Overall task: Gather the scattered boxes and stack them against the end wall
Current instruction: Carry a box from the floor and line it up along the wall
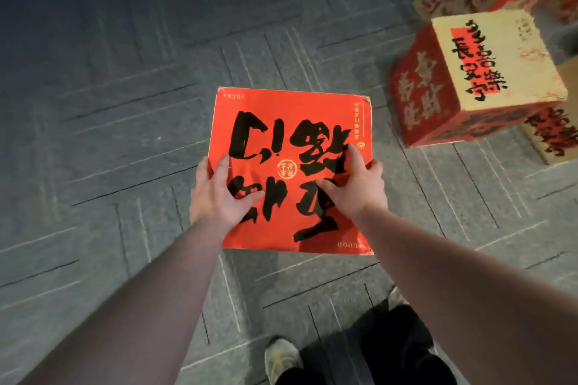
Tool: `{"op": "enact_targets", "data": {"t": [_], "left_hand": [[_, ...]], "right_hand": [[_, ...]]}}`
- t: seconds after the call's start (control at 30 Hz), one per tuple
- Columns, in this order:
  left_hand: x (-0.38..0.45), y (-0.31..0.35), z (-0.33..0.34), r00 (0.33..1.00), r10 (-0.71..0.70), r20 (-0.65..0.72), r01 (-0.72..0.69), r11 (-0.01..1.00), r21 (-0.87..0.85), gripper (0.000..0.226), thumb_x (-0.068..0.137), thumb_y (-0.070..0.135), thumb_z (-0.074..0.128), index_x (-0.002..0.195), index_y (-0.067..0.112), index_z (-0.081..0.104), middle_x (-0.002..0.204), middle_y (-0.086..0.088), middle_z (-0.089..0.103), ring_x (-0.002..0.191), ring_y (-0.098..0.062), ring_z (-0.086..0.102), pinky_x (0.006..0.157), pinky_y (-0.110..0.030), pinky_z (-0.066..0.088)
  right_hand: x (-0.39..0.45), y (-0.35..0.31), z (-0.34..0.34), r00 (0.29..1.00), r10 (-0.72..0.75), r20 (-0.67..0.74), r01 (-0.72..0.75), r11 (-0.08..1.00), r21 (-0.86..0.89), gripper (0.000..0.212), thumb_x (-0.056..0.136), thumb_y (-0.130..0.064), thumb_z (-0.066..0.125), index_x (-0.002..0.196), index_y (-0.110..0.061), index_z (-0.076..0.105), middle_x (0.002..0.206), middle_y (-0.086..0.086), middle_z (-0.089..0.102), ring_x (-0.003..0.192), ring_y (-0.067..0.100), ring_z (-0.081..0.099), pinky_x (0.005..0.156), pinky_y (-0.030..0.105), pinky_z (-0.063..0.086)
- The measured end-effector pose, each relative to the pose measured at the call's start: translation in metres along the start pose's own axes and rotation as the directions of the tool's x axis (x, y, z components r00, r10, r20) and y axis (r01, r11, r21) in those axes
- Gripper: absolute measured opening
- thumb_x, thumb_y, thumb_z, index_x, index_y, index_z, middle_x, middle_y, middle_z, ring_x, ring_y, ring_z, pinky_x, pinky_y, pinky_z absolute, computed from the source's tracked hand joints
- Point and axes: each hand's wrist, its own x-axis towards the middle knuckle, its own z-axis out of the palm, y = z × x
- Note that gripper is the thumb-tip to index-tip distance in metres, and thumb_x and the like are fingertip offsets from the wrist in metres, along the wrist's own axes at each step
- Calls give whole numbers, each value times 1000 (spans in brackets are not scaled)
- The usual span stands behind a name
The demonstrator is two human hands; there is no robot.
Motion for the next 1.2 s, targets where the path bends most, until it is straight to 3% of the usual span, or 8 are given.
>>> {"op": "enact_targets", "data": {"t": [0.23,0.43,0.5,0.73,1.0,1.2], "left_hand": [[-33,-138,-97,974,-147,-172,124,982,-140,95,69,50,78,148,28,30,155,-9,16,140,-27,28,112,-39,32],[-72,-258,-166,873,-410,-264,327,894,-308,97,65,43,83,146,24,34,153,-11,20,140,-26,28,111,-36,30],[-76,-266,-170,869,-423,-258,336,886,-319,96,66,44,83,146,25,34,154,-9,18,138,-26,31,110,-35,31],[-112,-378,-234,673,-669,-315,503,726,-468,91,66,43,82,144,27,37,153,-7,21,137,-26,33,107,-38,34],[-159,-492,-264,461,-818,-343,502,559,-660,95,68,40,83,147,24,33,154,-6,19,140,-21,28,109,-32,30],[-211,-599,-274,346,-892,-290,499,437,-748,91,65,42,84,142,24,39,149,-7,26,134,-25,36,105,-36,36]], "right_hand": [[-61,-129,92,969,-201,143,214,974,-76,89,80,-50,70,150,-41,15,144,11,25,130,34,38,100,49,46],[-115,-231,191,880,-338,334,407,899,-161,88,82,-52,67,149,-42,12,151,8,17,136,32,32,103,52,43],[-119,-243,197,874,-342,346,414,896,-161,86,82,-52,67,148,-42,14,148,7,20,133,32,35,101,52,44],[-181,-355,299,663,-531,528,689,709,-152,86,82,-52,68,151,-35,19,140,9,29,128,34,39,98,46,43],[-267,-446,411,465,-589,660,860,478,-179,87,80,-52,68,150,-37,19,141,10,28,127,34,42,101,47,43],[-360,-485,511,392,-584,711,915,329,-235,87,79,-50,71,150,-37,22,140,11,31,129,33,39,103,44,38]]}}
